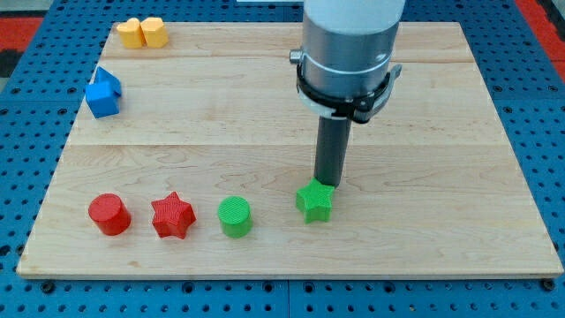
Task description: Move blue cube parallel right to green star
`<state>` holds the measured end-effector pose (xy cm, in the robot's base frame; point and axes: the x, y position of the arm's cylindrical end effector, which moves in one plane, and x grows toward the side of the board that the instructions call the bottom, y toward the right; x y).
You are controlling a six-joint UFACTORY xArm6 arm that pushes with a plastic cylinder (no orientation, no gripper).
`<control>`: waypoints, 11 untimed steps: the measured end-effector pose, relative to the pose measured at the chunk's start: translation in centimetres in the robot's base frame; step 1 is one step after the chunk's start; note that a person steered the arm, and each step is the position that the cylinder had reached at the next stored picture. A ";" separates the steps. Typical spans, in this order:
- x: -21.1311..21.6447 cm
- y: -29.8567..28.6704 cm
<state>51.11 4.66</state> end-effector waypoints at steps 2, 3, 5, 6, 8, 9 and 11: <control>2.3 -0.6; -0.9 2.6; -5.5 -7.8; -5.7 -13.1; -2.1 -21.1; -4.2 -31.0; -9.8 -35.1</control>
<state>41.31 -30.44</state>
